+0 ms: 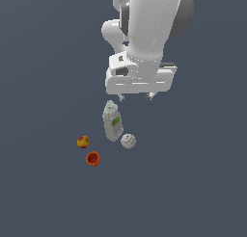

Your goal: Pick up a designated object from a clutter of objects.

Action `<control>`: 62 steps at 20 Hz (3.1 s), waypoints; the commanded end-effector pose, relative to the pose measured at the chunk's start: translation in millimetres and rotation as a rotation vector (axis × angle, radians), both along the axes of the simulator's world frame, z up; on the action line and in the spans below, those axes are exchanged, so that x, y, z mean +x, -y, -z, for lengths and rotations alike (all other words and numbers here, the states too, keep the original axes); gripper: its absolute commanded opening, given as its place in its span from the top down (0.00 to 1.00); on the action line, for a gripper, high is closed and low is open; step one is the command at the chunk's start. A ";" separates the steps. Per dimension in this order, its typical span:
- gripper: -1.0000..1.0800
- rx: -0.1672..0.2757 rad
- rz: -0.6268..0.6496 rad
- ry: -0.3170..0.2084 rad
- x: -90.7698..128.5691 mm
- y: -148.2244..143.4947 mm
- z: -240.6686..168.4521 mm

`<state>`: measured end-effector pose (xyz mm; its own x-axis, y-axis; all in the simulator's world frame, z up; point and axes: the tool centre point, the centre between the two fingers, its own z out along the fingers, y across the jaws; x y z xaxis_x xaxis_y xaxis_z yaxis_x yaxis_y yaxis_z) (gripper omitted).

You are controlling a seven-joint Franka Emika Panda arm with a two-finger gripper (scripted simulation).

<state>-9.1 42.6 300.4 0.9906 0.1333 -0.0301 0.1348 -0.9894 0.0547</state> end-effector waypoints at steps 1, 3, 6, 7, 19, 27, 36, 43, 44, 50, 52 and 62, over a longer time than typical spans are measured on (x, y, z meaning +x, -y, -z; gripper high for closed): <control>0.04 0.001 0.014 0.001 1.0 0.3 2.8; 0.04 0.003 0.032 0.002 2.4 0.1 6.8; 0.04 0.007 0.070 0.004 5.2 0.2 14.6; 0.04 0.009 0.085 0.005 6.3 0.3 17.8; 0.04 0.032 0.376 0.020 22.6 2.8 77.4; 0.04 0.042 0.606 0.030 30.0 7.1 124.8; 0.04 0.044 0.845 0.041 32.9 13.6 173.3; 0.04 0.043 0.954 0.047 32.5 17.4 195.3; 0.04 0.043 0.964 0.048 32.5 17.7 197.2; 0.04 0.042 0.991 0.049 32.2 18.7 202.6; 0.04 0.153 0.966 0.224 111.4 8.8 102.0; 0.04 0.153 0.966 0.225 84.8 9.1 109.2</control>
<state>79.3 34.4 203.7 0.6557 -0.7435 0.1314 -0.7240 -0.6685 -0.1703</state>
